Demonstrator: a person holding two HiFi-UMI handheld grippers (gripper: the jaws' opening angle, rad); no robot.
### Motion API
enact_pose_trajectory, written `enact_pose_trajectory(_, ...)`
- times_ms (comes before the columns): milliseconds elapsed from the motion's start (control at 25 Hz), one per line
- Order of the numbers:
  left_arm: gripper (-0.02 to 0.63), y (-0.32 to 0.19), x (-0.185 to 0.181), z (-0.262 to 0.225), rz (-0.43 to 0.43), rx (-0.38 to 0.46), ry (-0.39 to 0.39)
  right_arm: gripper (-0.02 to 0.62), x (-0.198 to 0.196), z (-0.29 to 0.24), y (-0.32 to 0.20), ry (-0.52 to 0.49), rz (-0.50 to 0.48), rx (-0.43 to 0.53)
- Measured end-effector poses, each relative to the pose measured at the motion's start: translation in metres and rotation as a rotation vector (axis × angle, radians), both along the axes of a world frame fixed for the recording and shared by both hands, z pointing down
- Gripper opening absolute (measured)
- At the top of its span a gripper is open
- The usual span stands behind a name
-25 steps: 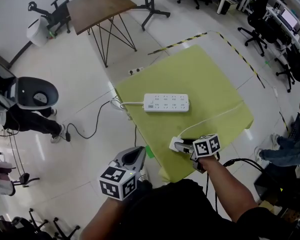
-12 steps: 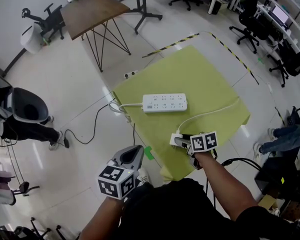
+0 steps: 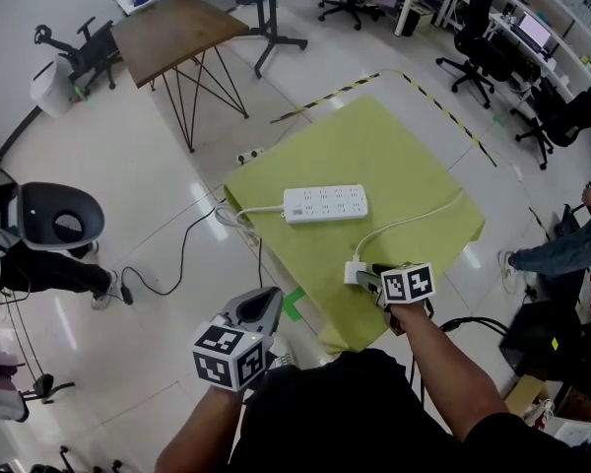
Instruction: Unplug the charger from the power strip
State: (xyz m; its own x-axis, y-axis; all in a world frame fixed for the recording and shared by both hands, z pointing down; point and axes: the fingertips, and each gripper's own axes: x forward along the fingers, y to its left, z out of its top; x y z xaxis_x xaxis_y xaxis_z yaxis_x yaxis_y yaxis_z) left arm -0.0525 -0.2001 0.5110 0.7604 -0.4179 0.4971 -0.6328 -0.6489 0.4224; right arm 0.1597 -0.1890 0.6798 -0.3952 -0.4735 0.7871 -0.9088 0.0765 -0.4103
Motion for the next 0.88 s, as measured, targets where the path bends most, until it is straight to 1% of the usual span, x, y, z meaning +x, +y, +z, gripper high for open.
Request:
enact_pose_trajectory(80,0.006,0.004,-0.004,-0.001,0.026,-0.002,0.014,0.218,0.001,-0.015,0.008,0.021,0.036,0.04)
enact_pose_trajectory(120,0.006,0.007,-0.005,-0.001,0.044,-0.003,0.022,0.216,0.001,-0.027,0.012,0.026,0.057,0.077)
enact_pose_trajectory(160,0.006,0.01,-0.004,-0.002,0.069,-0.002,0.03,0.208,0.001,-0.042,0.017,0.025,0.079,0.125)
enact_pose_trajectory(240,0.006,0.019,0.002,-0.003,0.13,0.003,0.038,0.163,-0.005,-0.081,0.031,0.004,0.119,0.244)
enact_pose_trajectory(280,0.006,0.023,0.005,-0.003,0.16,0.006,0.038,0.118,-0.011,-0.101,0.039,-0.017,0.132,0.304)
enact_pose_trajectory(320,0.006,0.027,0.008,-0.002,0.184,0.01,0.037,0.035,-0.018,-0.12,0.048,-0.045,0.142,0.359)
enact_pose_trajectory(360,0.006,0.029,0.011,-0.002,0.2,0.014,0.036,0.002,-0.025,-0.137,0.057,-0.079,0.146,0.405)
enact_pose_trajectory(480,0.006,0.038,0.02,-0.01,0.205,0.031,0.049,0.002,-0.051,-0.177,0.086,-0.19,0.122,0.493)
enact_pose_trajectory(560,0.006,0.051,0.028,-0.021,0.198,0.049,0.063,0.002,-0.062,-0.202,0.106,-0.222,0.081,0.549)
enact_pose_trajectory(640,0.006,0.072,0.033,-0.03,0.193,0.071,0.065,0.002,-0.068,-0.225,0.131,-0.195,0.02,0.625)
enact_pose_trajectory(720,0.006,0.097,0.034,-0.036,0.179,0.096,0.062,0.002,-0.071,-0.24,0.159,-0.154,-0.041,0.678)
enact_pose_trajectory(800,0.006,0.121,0.033,-0.041,0.145,0.115,0.057,0.002,-0.069,-0.25,0.186,-0.135,-0.08,0.704)
enact_pose_trajectory(880,0.006,0.145,0.035,-0.042,0.097,0.109,0.057,0.002,-0.063,-0.257,0.215,-0.126,-0.104,0.708)
